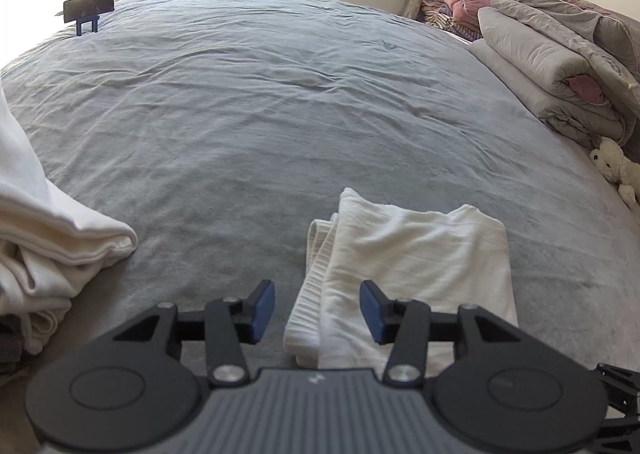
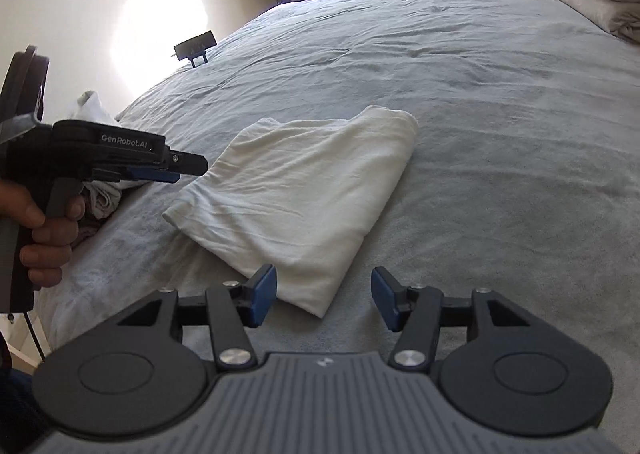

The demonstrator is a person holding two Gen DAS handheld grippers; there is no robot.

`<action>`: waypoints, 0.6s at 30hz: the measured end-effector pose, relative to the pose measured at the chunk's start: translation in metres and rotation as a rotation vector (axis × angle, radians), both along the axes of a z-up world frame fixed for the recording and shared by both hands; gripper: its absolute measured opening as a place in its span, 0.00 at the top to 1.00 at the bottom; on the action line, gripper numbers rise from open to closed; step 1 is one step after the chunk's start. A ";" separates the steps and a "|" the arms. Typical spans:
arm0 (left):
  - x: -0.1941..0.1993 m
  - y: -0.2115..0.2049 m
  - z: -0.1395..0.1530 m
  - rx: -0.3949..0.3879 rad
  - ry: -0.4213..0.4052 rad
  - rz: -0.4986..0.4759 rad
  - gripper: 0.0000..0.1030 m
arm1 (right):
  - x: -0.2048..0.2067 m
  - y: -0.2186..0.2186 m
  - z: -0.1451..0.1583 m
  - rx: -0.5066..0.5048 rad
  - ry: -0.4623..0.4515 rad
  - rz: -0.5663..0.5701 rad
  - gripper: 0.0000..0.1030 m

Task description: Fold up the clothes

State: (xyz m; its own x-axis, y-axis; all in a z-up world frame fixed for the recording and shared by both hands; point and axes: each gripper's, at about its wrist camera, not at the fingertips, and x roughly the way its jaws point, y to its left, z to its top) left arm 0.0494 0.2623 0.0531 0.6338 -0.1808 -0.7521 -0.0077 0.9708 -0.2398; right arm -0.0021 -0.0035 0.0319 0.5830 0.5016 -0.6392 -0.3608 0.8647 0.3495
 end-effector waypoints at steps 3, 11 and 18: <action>0.005 0.009 -0.001 -0.044 0.001 0.032 0.42 | 0.015 -0.011 -0.001 0.092 0.046 -0.049 0.44; 0.016 0.018 -0.015 -0.132 0.048 0.071 0.28 | 0.041 -0.020 -0.012 0.225 0.116 -0.123 0.44; 0.019 0.012 -0.022 -0.107 0.064 0.050 0.32 | 0.052 -0.010 -0.020 0.235 0.083 -0.131 0.44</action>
